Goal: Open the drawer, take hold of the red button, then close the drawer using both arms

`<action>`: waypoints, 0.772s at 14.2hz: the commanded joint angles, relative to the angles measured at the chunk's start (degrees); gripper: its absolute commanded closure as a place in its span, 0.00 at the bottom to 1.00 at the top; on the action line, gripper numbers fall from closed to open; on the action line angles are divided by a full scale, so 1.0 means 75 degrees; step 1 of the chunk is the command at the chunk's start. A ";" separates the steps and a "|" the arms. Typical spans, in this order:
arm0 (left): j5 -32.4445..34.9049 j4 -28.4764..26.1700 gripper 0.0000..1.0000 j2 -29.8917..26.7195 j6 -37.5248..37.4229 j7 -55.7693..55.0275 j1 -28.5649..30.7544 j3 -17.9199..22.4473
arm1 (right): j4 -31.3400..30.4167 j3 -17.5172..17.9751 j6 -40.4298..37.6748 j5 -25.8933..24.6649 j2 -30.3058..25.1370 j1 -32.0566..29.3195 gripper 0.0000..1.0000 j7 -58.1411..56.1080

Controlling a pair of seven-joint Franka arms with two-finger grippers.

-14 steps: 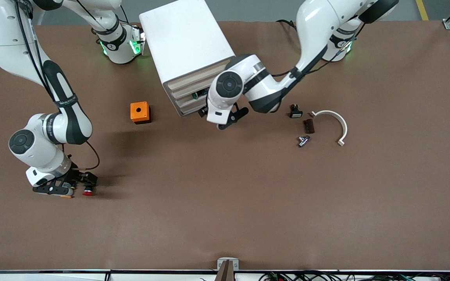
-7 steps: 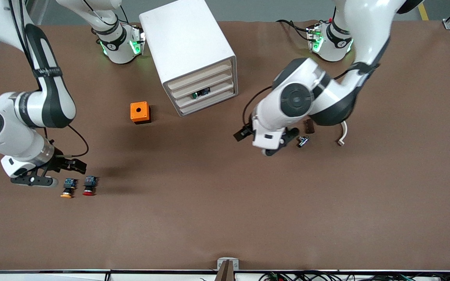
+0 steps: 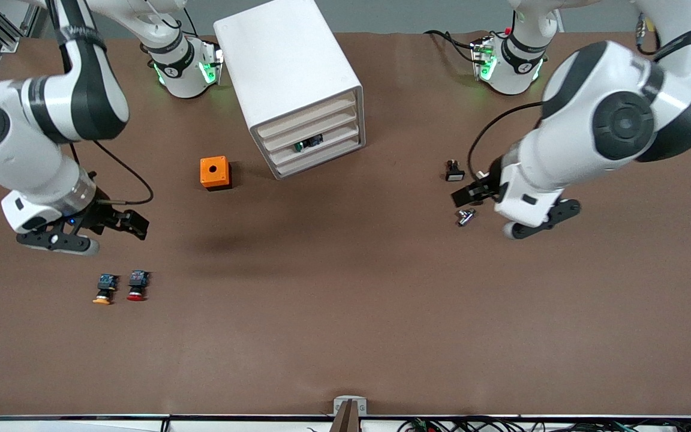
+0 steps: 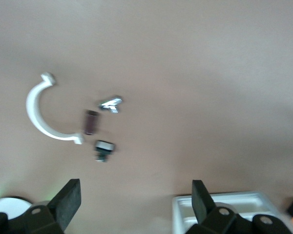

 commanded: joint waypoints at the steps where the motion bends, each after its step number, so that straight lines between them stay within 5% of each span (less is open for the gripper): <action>1: -0.0044 -0.0235 0.00 -0.0588 -0.0695 0.1339 0.0689 -0.0068 | -0.0252 -0.0038 -0.0541 0.0372 -0.0851 0.0019 0.00 -0.0012; 4: -0.0056 -0.0247 0.00 -0.0928 -0.1130 0.2558 0.1148 0.0037 | -0.0240 -0.0085 -0.1081 0.0384 -0.1298 -0.0027 0.00 -0.0233; 7: -0.0091 -0.0386 0.00 -0.1361 -0.1482 0.3766 0.0203 0.1789 | -0.0124 -0.0201 -0.1142 0.0384 -0.1311 -0.0121 0.00 -0.0281; 11: -0.0361 -0.1509 0.00 -0.2274 -0.1343 0.4857 -0.1029 0.3760 | 0.0158 -0.0261 -0.1177 0.0384 -0.1252 -0.0834 0.00 -0.0936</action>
